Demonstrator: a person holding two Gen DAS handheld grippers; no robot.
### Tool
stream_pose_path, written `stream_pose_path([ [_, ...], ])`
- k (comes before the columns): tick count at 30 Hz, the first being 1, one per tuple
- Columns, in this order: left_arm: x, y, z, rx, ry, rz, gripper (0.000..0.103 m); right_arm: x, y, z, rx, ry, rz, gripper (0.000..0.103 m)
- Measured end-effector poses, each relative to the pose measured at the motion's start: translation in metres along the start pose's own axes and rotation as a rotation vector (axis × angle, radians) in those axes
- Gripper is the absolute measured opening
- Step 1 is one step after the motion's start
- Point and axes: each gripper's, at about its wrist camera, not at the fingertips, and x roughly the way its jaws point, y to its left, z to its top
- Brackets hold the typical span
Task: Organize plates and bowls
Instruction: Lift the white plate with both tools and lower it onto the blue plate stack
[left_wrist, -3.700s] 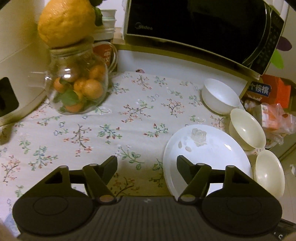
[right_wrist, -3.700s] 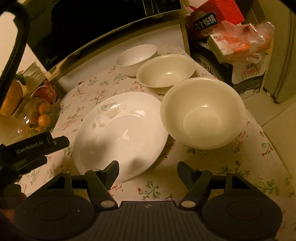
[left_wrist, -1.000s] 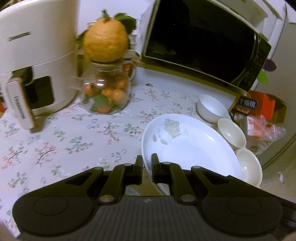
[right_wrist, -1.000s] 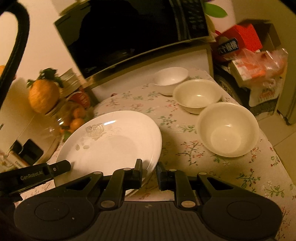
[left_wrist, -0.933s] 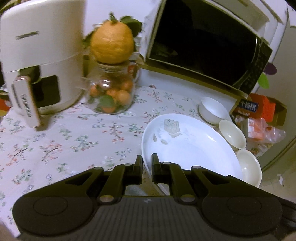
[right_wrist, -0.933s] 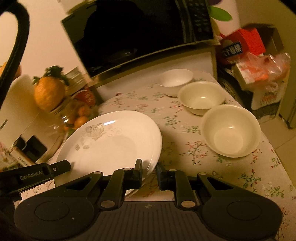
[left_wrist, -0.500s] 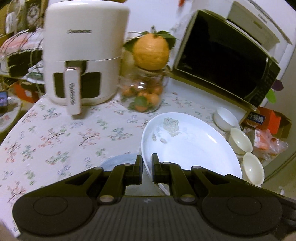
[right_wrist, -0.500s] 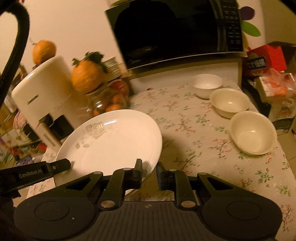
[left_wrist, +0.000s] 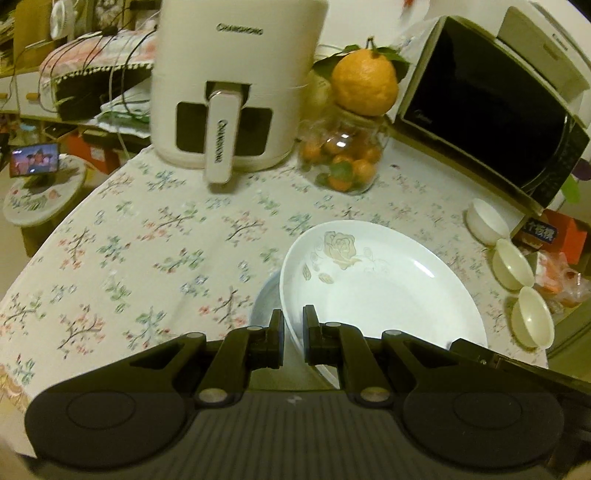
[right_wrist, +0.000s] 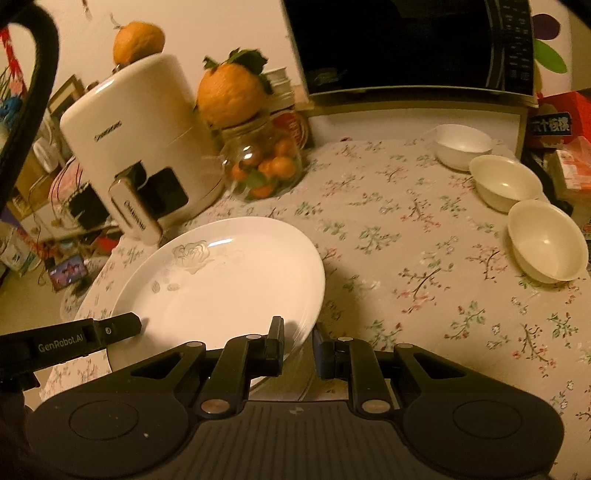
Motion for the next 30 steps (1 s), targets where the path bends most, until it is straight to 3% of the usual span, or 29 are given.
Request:
stream_pose_path([
  [30, 0.008, 0.002, -0.022, 0.057, 0.055, 0.095, 0.009, 0.016, 0.013, -0.016, -0.036, 0.095, -0.046, 0.016],
])
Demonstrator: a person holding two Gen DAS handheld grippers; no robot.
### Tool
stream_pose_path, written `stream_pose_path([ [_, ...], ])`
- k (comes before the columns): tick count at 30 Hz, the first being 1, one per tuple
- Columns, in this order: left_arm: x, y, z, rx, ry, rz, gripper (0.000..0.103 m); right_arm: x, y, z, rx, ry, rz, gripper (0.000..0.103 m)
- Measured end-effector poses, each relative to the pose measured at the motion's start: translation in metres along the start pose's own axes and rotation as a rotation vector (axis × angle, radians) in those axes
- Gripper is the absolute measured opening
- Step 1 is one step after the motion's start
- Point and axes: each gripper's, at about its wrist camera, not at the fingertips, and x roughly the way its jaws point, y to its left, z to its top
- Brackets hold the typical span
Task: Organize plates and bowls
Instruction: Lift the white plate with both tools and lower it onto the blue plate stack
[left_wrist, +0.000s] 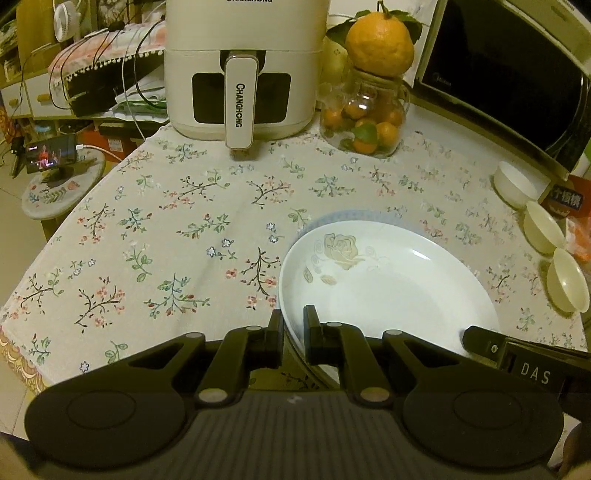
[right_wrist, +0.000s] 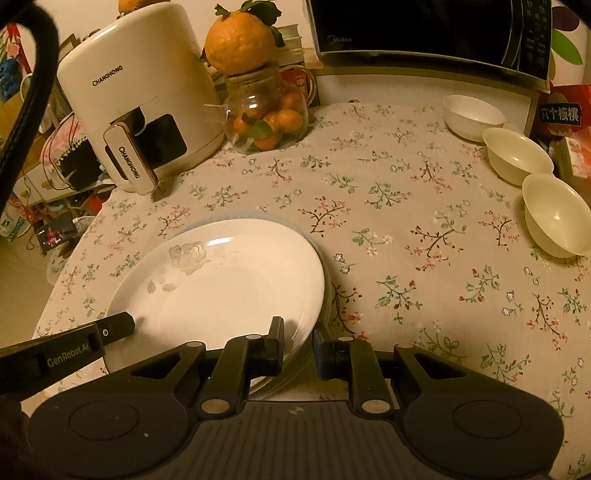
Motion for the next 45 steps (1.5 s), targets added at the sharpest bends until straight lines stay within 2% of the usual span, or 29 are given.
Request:
stream_pose_path([
  [19, 0.004, -0.009, -0.003, 0.067, -0.009, 0.051, 0.009, 0.006, 0.005, -0.001, -0.046, 0.020, -0.043, 0.016],
  [37, 0.005, -0.019, -0.008, 0.094, -0.021, 0.109, 0.010, 0.012, 0.019, -0.007, -0.147, -0.017, -0.128, 0.017],
  [45, 0.005, -0.020, -0.007, 0.097, -0.016, 0.106, 0.012, 0.012, 0.017, -0.007, -0.139, -0.018, -0.123, 0.017],
])
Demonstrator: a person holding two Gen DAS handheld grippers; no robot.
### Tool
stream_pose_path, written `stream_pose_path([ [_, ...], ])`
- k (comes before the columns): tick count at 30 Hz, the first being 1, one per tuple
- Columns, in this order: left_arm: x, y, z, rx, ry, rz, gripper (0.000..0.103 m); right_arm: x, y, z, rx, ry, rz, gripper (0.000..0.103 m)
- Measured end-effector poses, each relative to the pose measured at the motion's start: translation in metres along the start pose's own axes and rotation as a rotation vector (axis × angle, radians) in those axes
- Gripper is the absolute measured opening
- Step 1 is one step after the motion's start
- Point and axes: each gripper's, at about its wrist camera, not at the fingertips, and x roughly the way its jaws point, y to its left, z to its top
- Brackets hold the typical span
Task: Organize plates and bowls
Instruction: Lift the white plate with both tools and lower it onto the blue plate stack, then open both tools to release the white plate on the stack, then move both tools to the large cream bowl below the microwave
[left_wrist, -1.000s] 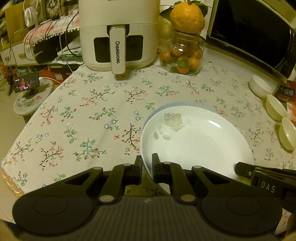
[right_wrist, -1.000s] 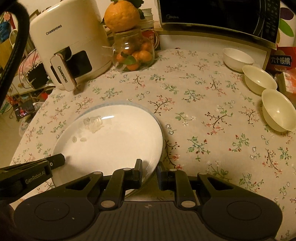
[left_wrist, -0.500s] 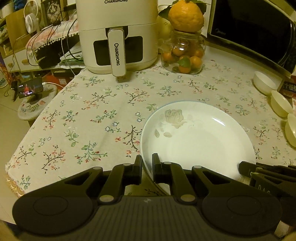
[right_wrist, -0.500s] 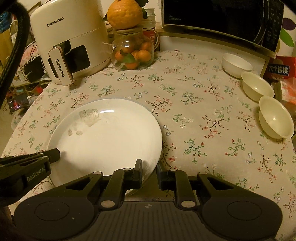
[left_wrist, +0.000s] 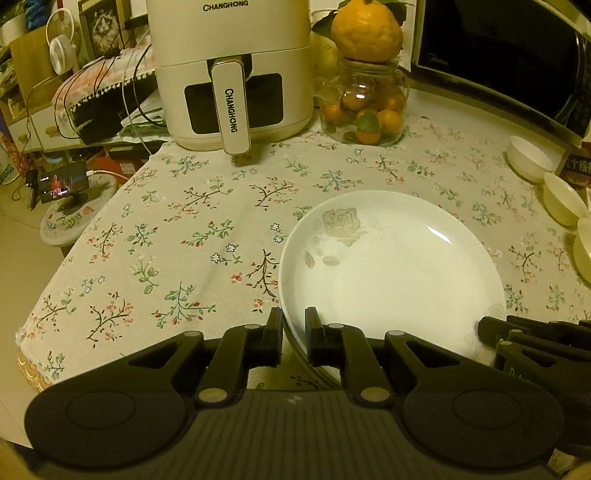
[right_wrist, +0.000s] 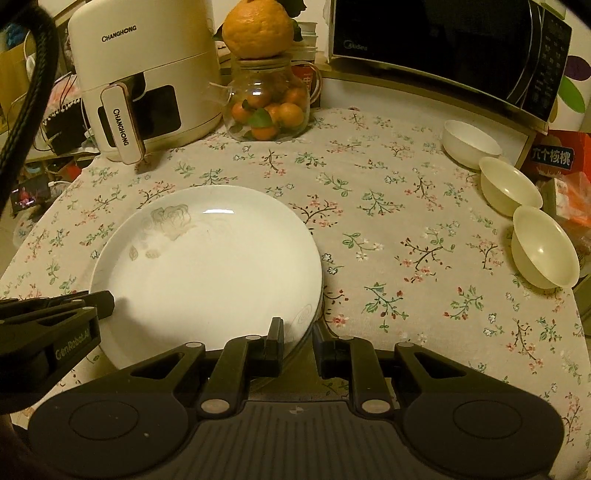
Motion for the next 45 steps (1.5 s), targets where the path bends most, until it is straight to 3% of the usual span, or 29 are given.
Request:
stream_pose_path([
  [14, -0.002, 0.007, 0.008, -0.017, -0.001, 0.009, 0.032, 0.000, -0.018, 0.006, 0.078, 0.000, 0.063, 0.026],
  [17, -0.005, 0.006, 0.011, -0.008, -0.012, 0.017, 0.043, -0.001, -0.022, 0.009, 0.088, -0.003, 0.069, 0.028],
  [23, -0.016, 0.003, 0.026, 0.008, -0.071, 0.041, 0.064, -0.006, -0.031, 0.017, 0.077, -0.016, 0.085, 0.047],
  [25, -0.019, 0.000, 0.032, 0.003, -0.085, 0.032, 0.070, -0.010, -0.035, 0.021, 0.074, -0.031, 0.081, 0.064],
  [31, -0.029, -0.010, 0.049, 0.005, -0.140, -0.033, 0.094, -0.023, -0.050, 0.034, 0.053, -0.091, 0.030, 0.090],
  [37, -0.039, -0.024, 0.062, 0.000, -0.181, -0.073, 0.102, -0.038, -0.068, 0.048, 0.041, -0.130, 0.008, 0.099],
  [45, -0.049, -0.042, 0.081, -0.006, -0.184, -0.146, 0.103, -0.062, -0.108, 0.062, 0.049, -0.158, 0.027, 0.100],
])
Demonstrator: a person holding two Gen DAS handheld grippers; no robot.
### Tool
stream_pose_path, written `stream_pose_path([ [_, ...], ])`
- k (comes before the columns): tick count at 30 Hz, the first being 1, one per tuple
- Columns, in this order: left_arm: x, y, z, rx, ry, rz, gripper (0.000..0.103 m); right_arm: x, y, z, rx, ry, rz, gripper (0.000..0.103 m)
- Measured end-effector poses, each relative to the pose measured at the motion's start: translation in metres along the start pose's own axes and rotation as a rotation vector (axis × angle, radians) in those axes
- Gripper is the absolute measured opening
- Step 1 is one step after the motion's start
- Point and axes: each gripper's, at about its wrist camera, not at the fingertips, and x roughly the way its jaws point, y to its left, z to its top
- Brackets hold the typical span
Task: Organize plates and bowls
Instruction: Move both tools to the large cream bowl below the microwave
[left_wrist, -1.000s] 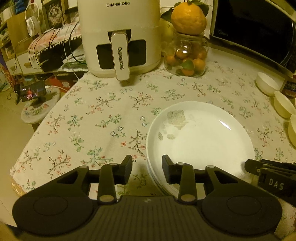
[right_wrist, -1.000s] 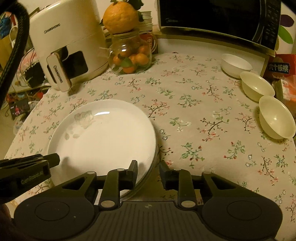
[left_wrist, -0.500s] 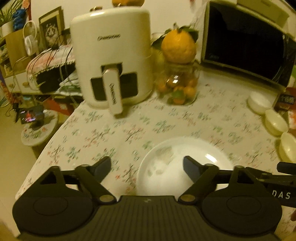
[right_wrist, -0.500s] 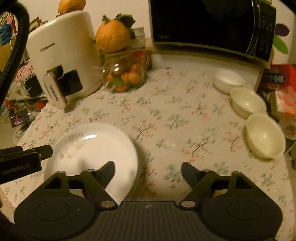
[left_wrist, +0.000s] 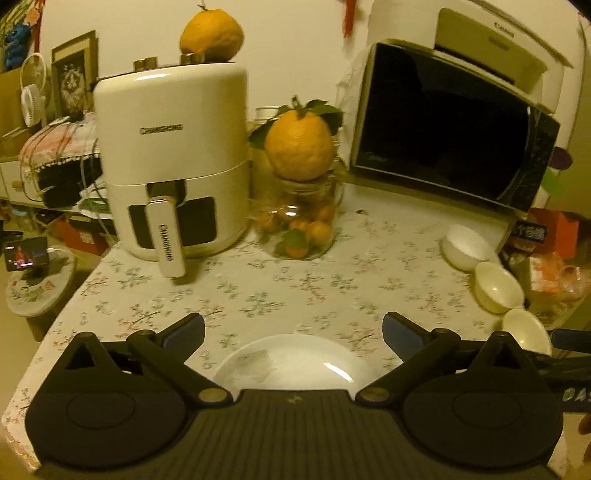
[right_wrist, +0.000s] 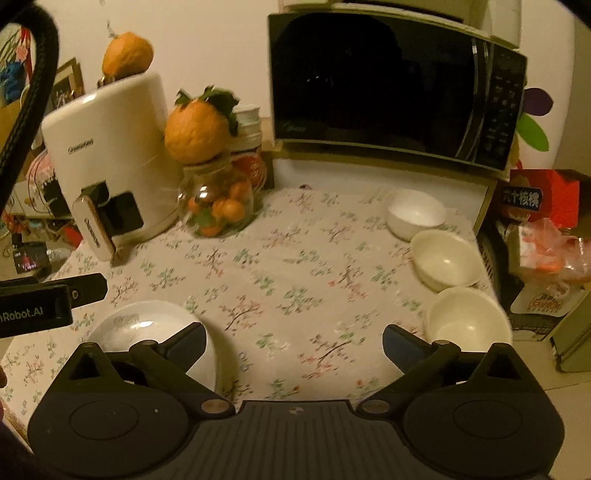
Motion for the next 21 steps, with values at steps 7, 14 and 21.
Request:
stream_pose_path([
  [7, 0.006, -0.012, 0.008, -0.013, 0.037, -0.043, 0.103, -0.030, -0.090, 0.023, 0.127, -0.038, -0.033, 0.101],
  [14, 0.023, -0.034, 0.021, -0.029, 0.083, -0.081, 0.103, -0.034, -0.166, 0.027, 0.382, -0.042, -0.060, 0.101],
  [21, 0.056, -0.072, 0.042, -0.017, 0.087, -0.115, 0.103, -0.006, -0.178, 0.049, 0.389, -0.027, -0.065, 0.101],
])
